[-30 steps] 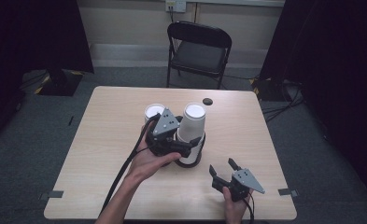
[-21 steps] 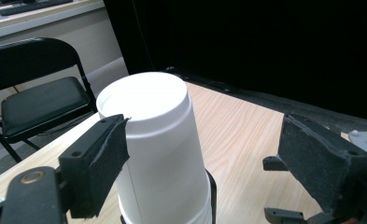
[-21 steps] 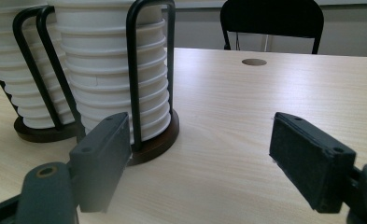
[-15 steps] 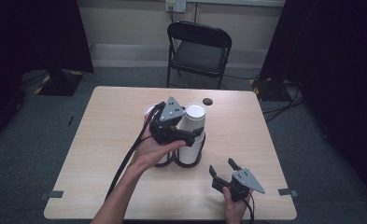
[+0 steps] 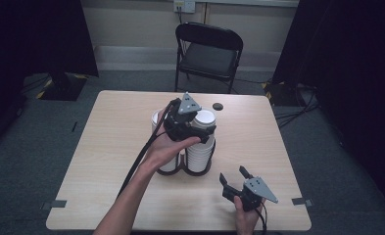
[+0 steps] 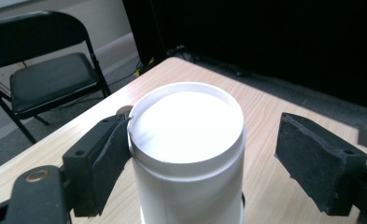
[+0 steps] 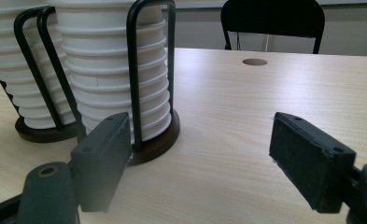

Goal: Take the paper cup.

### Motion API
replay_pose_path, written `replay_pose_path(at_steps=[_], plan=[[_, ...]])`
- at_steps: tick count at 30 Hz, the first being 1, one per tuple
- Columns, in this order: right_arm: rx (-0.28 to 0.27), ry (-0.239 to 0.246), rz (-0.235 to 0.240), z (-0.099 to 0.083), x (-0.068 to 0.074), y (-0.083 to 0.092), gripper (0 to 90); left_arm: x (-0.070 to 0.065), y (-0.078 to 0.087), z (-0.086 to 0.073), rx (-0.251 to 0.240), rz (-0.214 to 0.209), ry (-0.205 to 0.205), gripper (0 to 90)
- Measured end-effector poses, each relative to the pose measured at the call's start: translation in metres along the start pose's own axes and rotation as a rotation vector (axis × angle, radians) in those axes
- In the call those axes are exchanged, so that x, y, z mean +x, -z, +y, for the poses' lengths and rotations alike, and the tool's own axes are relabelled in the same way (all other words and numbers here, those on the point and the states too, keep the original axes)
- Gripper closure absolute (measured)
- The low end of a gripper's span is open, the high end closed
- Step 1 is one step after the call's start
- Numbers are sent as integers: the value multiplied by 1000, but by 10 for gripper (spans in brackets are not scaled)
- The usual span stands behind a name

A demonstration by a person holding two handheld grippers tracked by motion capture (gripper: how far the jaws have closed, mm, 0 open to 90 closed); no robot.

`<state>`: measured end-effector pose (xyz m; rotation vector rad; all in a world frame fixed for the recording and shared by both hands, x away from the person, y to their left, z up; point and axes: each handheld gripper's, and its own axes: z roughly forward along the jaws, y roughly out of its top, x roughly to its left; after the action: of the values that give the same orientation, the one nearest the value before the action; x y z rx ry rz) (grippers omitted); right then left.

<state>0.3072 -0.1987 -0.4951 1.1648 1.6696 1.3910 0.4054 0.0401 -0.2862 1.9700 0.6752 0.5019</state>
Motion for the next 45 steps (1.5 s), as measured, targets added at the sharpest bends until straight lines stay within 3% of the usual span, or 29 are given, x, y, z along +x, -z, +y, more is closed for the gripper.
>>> replay_pose_path(at_steps=[5, 7, 11, 29, 45], plan=[[0, -3, 2, 0, 0, 0, 206, 3, -7, 1, 41, 10, -1, 173], [-2, -1, 2, 0, 0, 1, 205, 5, -10, 2, 64, -15, -3, 157], [1, -3, 0, 0, 0, 0, 206, 7, -18, 1, 105, -23, -13, 154], [2, 6, -5, 0, 1, 0, 205, 10, -37, -5, 217, -24, -40, 158], [2, 10, -6, 0, 1, 0, 205, 11, -37, -8, 181, -26, -36, 181]])
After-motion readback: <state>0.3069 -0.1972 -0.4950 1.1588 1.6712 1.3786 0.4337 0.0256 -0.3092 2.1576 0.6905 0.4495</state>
